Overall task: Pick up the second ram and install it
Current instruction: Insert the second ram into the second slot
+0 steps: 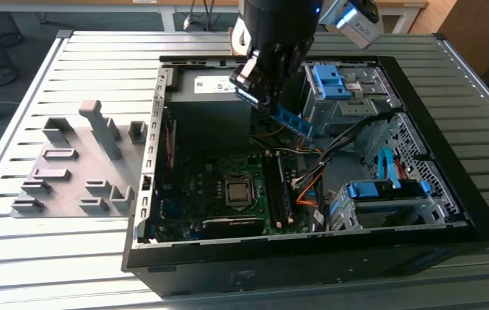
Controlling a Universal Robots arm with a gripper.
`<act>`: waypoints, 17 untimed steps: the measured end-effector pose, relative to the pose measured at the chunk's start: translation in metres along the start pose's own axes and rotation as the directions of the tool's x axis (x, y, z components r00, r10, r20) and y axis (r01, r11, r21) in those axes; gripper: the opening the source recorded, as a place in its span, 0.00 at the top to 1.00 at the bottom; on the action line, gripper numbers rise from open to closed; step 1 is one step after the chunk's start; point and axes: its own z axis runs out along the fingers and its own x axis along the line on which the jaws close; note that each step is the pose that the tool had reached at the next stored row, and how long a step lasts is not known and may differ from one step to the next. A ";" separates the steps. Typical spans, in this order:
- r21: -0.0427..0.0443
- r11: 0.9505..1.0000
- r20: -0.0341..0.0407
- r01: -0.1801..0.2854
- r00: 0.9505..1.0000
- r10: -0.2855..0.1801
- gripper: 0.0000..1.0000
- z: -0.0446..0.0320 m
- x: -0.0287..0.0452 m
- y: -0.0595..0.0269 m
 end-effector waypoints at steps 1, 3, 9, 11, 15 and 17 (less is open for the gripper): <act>0.000 1.000 0.000 -0.013 1.000 0.013 0.86 0.0000 0.0000 0.0000; 0.001 0.999 0.000 -0.041 0.999 0.041 0.86 0.0002 0.0000 0.0000; 0.004 0.990 0.002 -0.141 0.990 0.141 0.86 0.0008 0.0000 0.0000; 0.005 0.985 0.003 -0.174 0.985 0.174 0.86 0.0010 0.0000 0.0000; 0.007 0.971 0.004 -0.237 0.971 0.237 0.86 0.0013 0.0000 0.0000; 0.008 0.963 0.004 -0.268 0.963 0.268 0.86 0.0015 0.0000 0.0000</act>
